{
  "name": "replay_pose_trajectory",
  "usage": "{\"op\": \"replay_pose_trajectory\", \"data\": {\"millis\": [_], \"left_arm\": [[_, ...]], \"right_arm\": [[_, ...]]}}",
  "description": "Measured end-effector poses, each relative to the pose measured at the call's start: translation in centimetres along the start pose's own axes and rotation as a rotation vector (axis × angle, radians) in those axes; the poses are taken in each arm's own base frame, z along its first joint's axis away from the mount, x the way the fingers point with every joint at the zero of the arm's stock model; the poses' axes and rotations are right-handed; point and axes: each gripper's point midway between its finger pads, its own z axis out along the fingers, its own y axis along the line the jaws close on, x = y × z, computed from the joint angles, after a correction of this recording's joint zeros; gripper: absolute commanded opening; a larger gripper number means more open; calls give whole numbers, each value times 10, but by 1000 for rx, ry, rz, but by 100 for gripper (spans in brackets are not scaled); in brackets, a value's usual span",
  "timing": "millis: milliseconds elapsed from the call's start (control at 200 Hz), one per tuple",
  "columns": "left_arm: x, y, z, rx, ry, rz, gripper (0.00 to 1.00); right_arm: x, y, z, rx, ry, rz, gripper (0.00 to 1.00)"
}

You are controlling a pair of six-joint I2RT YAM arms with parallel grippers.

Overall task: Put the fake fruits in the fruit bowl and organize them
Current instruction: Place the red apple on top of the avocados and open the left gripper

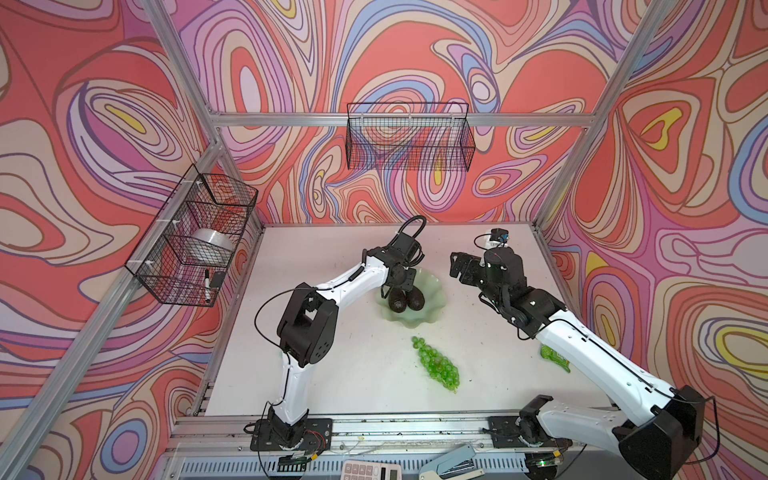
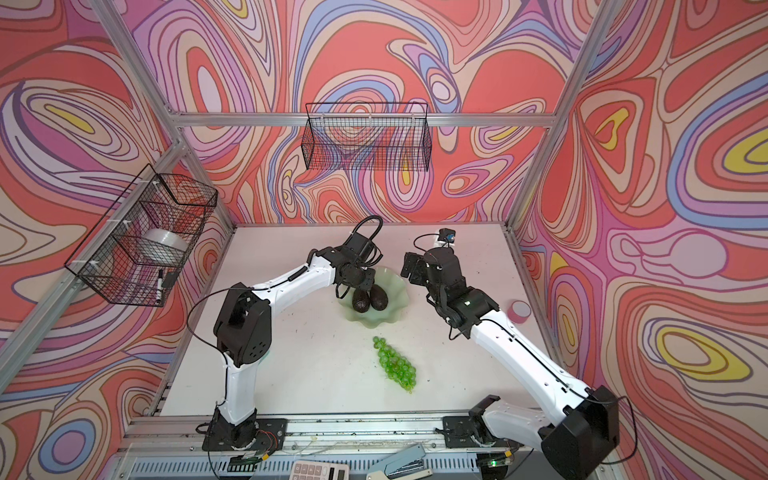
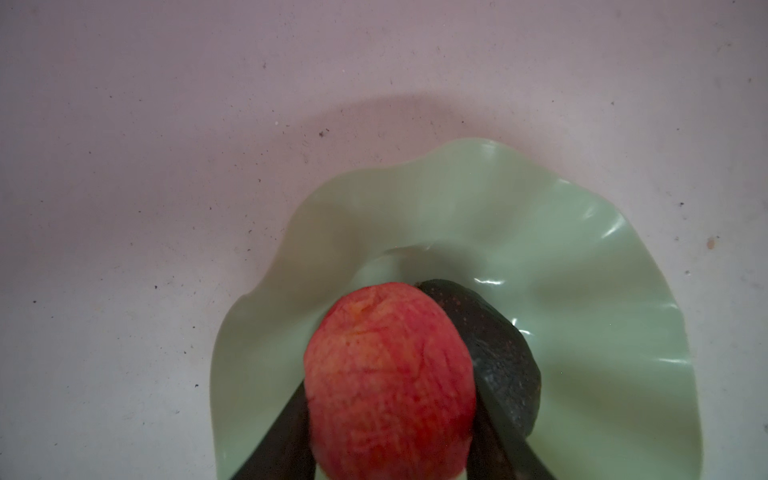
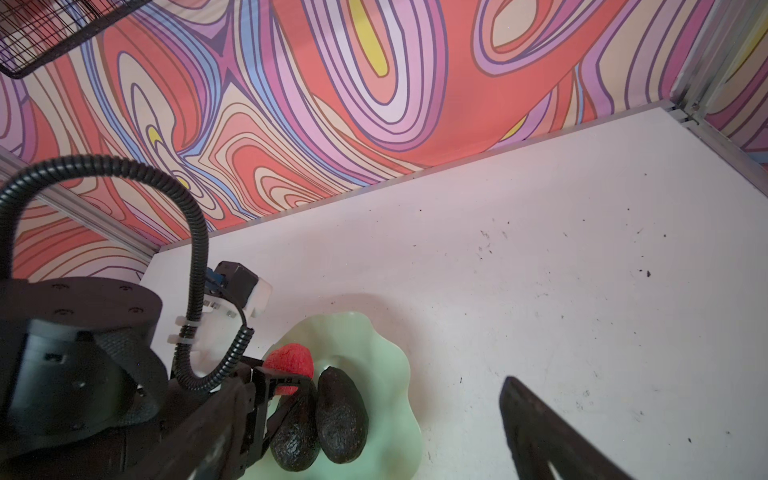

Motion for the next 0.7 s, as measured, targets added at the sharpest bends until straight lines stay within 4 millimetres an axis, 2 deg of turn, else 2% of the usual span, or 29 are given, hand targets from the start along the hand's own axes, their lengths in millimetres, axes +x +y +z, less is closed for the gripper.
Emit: {"op": "replay_pose_trajectory", "data": {"millis": [345, 566, 701], "left_arm": [[1, 1, 24, -22, 12, -27, 46], [1, 0, 28, -22, 13, -43, 54], [1, 1, 28, -22, 13, -46, 63]], "right_arm": [[1, -1, 0, 2, 3, -1, 98], [5, -3, 0, 10, 15, -6, 98], [7, -4, 1, 13, 21, -9, 98]]}}
